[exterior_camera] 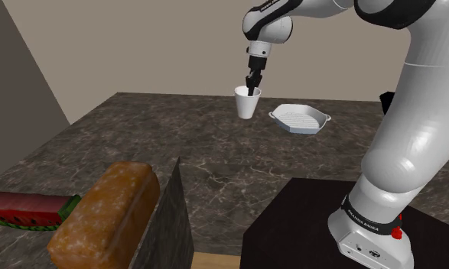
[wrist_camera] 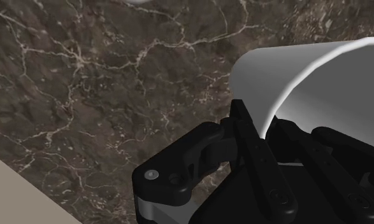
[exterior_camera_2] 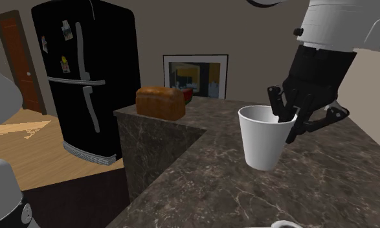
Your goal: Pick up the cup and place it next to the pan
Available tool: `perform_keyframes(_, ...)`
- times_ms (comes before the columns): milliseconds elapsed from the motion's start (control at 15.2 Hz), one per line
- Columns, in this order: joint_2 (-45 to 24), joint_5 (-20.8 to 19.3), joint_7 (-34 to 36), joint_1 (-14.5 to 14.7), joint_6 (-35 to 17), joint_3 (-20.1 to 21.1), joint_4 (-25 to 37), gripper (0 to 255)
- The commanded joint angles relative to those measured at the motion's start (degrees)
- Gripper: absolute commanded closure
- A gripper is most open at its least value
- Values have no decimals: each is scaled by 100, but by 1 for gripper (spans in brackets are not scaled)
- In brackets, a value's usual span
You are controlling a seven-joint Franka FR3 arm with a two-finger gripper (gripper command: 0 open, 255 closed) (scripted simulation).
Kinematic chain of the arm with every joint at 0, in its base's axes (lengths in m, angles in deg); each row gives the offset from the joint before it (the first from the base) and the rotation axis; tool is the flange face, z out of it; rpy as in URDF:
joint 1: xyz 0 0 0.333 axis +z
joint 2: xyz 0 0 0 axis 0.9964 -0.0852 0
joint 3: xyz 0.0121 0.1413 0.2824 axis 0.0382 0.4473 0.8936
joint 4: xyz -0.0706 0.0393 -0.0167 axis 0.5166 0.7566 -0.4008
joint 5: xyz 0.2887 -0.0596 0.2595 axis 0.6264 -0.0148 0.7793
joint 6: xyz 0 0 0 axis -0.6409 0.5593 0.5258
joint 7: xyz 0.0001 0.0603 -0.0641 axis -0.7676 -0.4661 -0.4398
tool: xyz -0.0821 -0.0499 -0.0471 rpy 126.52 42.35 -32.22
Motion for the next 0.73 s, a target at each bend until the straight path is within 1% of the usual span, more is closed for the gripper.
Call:
perform_keyframes(0, -58, 21, -15, 11, -151, 11, -88, 255)
perform_keyframes(462, -294, 109, -142, 10, -680, 31, -395, 255)
perform_keyframes(660, -294, 109, -142, 10, -680, 31, -395, 255)
